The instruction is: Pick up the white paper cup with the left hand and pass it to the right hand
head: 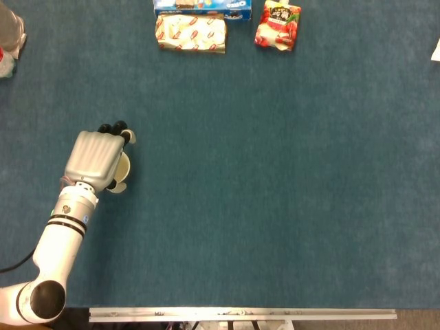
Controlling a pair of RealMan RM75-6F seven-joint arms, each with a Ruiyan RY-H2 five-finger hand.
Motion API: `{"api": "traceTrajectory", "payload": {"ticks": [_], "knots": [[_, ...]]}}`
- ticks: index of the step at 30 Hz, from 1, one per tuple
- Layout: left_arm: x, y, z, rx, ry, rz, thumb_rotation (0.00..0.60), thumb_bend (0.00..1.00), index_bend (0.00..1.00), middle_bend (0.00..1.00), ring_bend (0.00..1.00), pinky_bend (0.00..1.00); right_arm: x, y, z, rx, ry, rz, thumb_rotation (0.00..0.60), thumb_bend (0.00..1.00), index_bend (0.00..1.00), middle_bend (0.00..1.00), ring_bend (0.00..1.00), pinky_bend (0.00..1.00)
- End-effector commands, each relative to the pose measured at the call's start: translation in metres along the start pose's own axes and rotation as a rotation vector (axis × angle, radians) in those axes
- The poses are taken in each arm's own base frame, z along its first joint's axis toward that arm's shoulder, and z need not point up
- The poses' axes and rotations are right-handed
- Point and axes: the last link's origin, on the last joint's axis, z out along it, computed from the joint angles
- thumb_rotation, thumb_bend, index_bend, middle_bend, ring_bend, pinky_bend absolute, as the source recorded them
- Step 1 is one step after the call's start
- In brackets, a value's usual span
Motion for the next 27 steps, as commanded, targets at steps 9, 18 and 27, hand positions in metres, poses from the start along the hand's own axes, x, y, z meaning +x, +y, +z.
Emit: {"api": "traceTrajectory", "payload": {"ticks": [9,18,27], "knots": [[0.0019,0.0,-0.0018,-0.012,0.023,-0.022,0.6,0.0,0.38,0.29,0.31,0.6,-0.0012,-0.0002,-0.0001,-0.001,-0.006,0.0,0.6,0.26,0.21,0.23,0.32,0.48],[0.0014,-0.0009,-0.0036,-0.02,0.033,-0.04,0.6,0.0,0.41,0.34,0.35,0.63,-0.0023,-0.0005,0.0001,-0.001,-0.011,-0.001,0.6,0.26,0.24,0.23,0.32,0.48],[0.0034,0.0011,-0.0058,-0.029,0.036,-0.056,0.6,0.0,0.43,0.36,0.37,0.65,-0.0026,-0.0011,0.0006,0.001,-0.013,0.001,0.6,0.26,0.24,0.23,0.32,0.48]]}}
